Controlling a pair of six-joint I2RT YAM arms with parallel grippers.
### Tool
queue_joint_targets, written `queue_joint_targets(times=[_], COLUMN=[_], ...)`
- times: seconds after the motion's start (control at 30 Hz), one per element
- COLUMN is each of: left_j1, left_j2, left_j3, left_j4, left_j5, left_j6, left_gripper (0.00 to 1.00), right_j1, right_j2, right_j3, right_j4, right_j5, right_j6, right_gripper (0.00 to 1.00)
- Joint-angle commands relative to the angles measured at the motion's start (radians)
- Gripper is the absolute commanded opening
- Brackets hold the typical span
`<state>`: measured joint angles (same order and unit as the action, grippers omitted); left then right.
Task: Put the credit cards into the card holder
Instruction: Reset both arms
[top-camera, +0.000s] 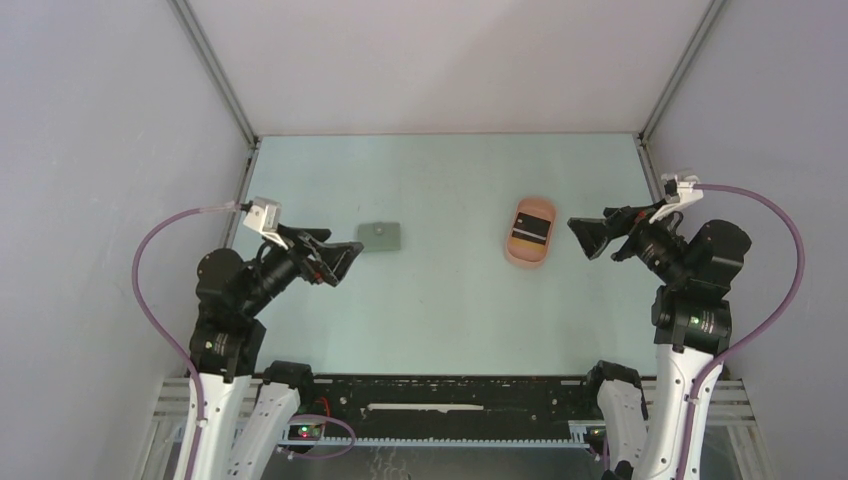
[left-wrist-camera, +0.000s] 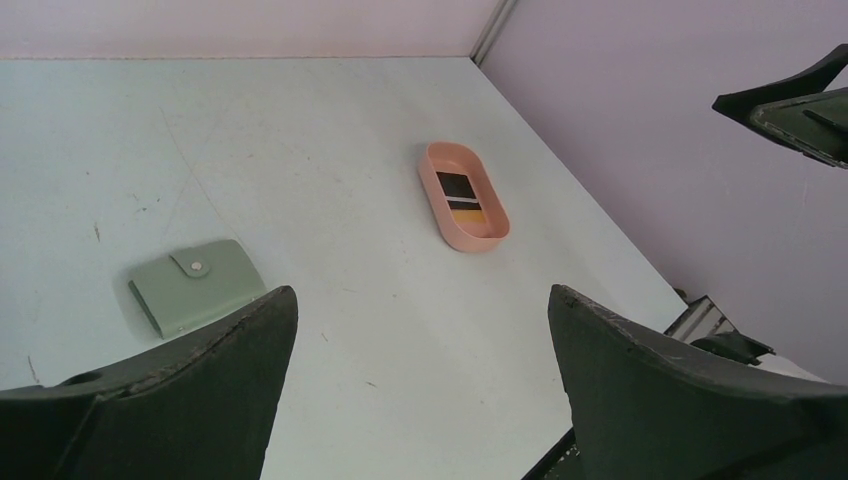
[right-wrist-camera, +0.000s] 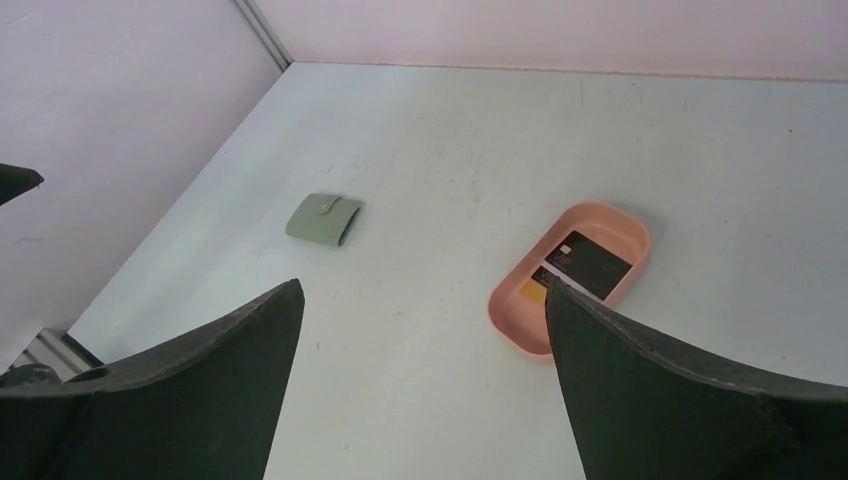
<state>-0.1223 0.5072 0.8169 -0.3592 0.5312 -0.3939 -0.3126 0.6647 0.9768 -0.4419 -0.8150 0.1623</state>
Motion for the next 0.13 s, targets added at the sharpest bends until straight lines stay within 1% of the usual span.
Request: queue_joint_targets(times=[0.0, 0.1], left_j1=[-0.004, -0.004], left_j2=[-0.013, -0.012], left_j3=[-0.015, -0.017], left_j4=[0.043, 0.045], left_j5=[0.042, 0.044], left_j6=[-0.006, -0.006], left_gripper=[1.0, 1.0], right_j1=[-0.005, -0.004], right_j2=[-0.009, -0.013], right_j3=[0.002, 0.002], right_j4=[0.034, 0.031], right_j5=[-0.015, -0.023], right_j6=[0.0, -0.014], right_gripper=[1.0, 1.0])
